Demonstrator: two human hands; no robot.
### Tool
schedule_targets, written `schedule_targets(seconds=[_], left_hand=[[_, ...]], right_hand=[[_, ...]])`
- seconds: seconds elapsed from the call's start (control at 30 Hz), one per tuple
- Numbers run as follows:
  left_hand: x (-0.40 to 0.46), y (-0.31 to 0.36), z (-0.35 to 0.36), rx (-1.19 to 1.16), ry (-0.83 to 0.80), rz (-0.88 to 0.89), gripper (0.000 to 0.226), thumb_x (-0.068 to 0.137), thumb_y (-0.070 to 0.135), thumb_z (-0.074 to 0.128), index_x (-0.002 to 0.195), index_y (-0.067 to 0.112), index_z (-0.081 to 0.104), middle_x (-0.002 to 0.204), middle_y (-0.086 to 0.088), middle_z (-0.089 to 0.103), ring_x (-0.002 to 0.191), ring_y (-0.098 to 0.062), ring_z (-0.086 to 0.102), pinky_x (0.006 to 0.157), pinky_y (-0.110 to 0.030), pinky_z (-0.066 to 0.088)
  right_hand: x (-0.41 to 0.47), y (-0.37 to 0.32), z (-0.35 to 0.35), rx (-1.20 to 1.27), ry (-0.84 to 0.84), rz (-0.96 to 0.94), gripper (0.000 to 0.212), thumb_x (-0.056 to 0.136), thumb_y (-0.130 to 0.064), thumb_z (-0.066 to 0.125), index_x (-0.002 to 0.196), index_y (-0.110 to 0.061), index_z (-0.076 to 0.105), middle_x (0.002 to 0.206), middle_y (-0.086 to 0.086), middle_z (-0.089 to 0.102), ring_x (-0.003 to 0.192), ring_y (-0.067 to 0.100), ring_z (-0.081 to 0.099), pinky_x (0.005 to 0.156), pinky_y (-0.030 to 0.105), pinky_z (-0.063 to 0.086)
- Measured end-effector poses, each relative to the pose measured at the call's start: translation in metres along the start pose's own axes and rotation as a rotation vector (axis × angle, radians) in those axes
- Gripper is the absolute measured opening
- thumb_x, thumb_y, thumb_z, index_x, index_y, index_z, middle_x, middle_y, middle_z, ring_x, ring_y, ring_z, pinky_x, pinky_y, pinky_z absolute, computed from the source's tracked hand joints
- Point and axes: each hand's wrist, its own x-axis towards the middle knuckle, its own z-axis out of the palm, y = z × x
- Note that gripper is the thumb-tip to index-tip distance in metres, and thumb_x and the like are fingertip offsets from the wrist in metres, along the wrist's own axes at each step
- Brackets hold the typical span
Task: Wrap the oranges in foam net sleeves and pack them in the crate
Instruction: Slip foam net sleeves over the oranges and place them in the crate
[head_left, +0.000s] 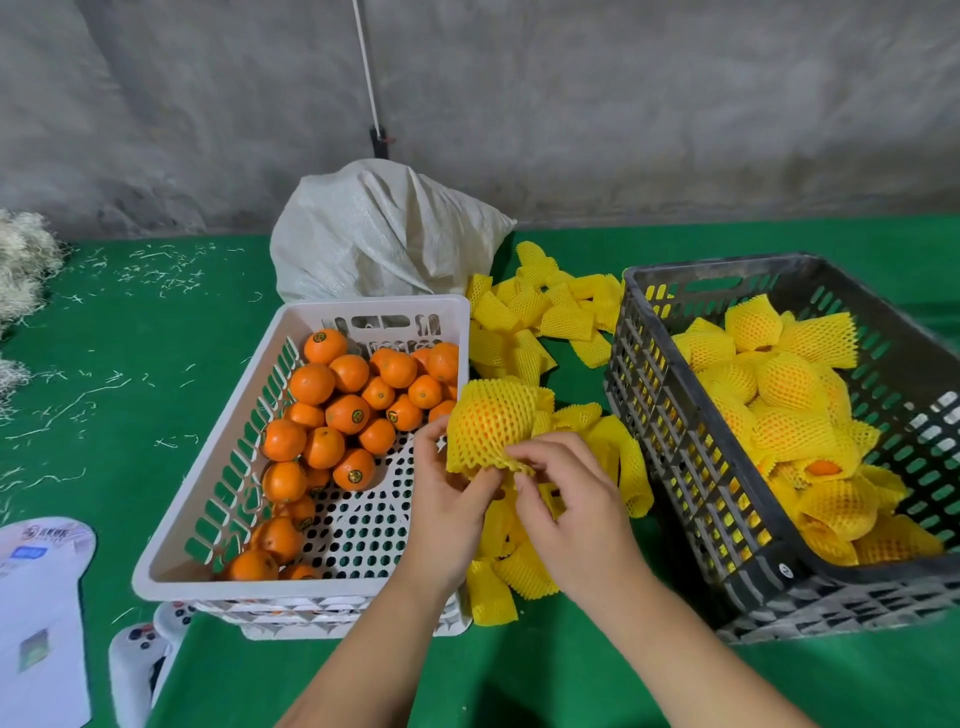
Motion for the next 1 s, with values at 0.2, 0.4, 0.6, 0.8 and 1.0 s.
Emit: schedule_targets(seconds=[0.2,0.4,0.6,0.8,1.0], left_hand=[[0.0,-0.006,-0.002,0.241,-0.147,0.098,0.078,0.079,0.01,0.086,0.134,0.044,0.043,0.118,0.011,0.068,0.106,-0.016,0.07,0.079,-0.03,0.06],[-0.002,-0.013,-0.001,0.379,-0.254,0.094,0.077,0.09,0.029,0.08,0.149,0.049,0.036,0.12,0.016,0.064,0.082,-0.009,0.068,0.069,-0.022,0.056],[0.0,-0.014,-0.004,0.324,-0.194,0.078,0.06,0.09,0.049,0.073,0.144,0.045,0.047,0.12,0.003,0.065,0.072,-0.033,0.056,0.061,-0.038,0.053],[0.0,-0.013,-0.003,0.295,-0.173,0.021,0.044,0.095,0.042,0.07,0.138,0.041,0.057,0.116,0.004,0.067,0.086,-0.029,0.059,0.064,-0.026,0.053],[-0.001,-0.006,0.0,0.219,-0.071,0.029,0.03,0.106,0.016,0.061,0.125,0.038,0.066,0.106,0.003,0.068,0.077,-0.013,0.059,0.068,-0.024,0.055]], right_hand=[[0.008,-0.01,0.003,0.663,-0.147,0.816,0.107,0.06,-0.079,0.075,0.152,-0.047,0.029,0.146,-0.011,0.051,0.13,0.014,0.054,0.11,0.045,0.047],[0.009,-0.001,0.001,0.504,0.034,0.859,0.104,0.07,-0.031,0.083,0.156,-0.036,0.025,0.14,-0.001,0.056,0.123,0.02,0.06,0.104,0.046,0.052],[0.06,0.038,-0.077,0.83,0.608,0.806,0.084,0.091,0.007,0.064,0.147,-0.033,0.016,0.104,0.018,0.062,0.077,0.021,0.07,0.075,0.033,0.058],[0.066,0.063,-0.118,1.082,0.794,0.809,0.091,0.097,-0.015,0.068,0.161,-0.025,0.005,0.14,0.005,0.049,0.133,0.024,0.053,0.113,0.038,0.043],[0.034,0.084,-0.077,0.096,0.267,0.55,0.038,0.1,-0.019,0.061,0.137,-0.029,0.058,0.14,-0.009,0.05,0.112,0.001,0.062,0.084,0.012,0.052]])
